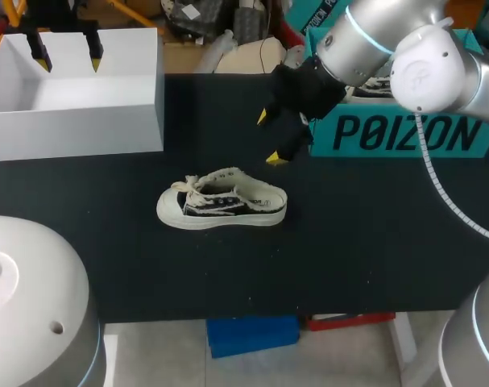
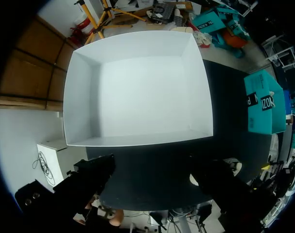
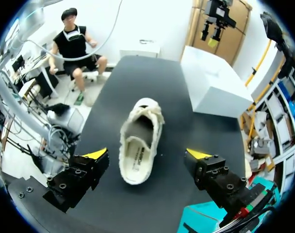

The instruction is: Take the shoe out of the shoebox, open the shoe tongue, remove and reinsert the insole, then place the shoe into the shoebox

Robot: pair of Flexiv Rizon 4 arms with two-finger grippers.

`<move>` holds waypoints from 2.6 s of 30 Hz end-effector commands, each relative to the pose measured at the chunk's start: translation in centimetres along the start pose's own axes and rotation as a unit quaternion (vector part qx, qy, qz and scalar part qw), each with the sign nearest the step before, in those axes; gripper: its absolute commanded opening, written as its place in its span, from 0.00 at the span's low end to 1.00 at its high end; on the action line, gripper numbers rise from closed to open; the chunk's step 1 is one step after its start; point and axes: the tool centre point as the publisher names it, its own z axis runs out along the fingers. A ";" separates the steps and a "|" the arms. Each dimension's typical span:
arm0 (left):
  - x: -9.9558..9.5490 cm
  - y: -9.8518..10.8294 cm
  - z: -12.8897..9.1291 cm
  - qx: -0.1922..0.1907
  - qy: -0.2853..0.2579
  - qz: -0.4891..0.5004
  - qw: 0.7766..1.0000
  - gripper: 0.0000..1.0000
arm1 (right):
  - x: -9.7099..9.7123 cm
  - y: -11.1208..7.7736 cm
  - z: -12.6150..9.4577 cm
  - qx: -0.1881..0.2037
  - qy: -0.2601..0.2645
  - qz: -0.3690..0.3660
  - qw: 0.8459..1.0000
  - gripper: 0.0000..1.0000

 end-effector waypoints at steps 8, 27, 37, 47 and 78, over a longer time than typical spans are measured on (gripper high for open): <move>0.1 0.1 -0.1 0.000 -0.001 -0.001 1.000 1.00 | 0.9 -3.3 2.6 -0.067 -0.027 0.011 0.997 1.00; 0.1 0.1 -0.1 0.000 -0.001 -0.001 1.000 1.00 | 2.7 -6.8 9.3 -0.135 -0.034 0.039 0.989 1.00; 0.1 0.1 -0.1 0.000 -0.001 -0.001 1.000 1.00 | 3.2 -7.3 11.8 -0.161 -0.035 0.054 0.985 1.00; 0.1 0.1 -0.1 0.000 -0.001 -0.001 1.000 1.00 | 3.2 -7.9 13.7 -0.181 -0.037 0.061 0.981 1.00; 0.1 0.1 -0.1 0.000 -0.001 -0.001 1.000 1.00 | 2.7 -8.4 15.8 -0.218 -0.035 0.068 0.973 0.00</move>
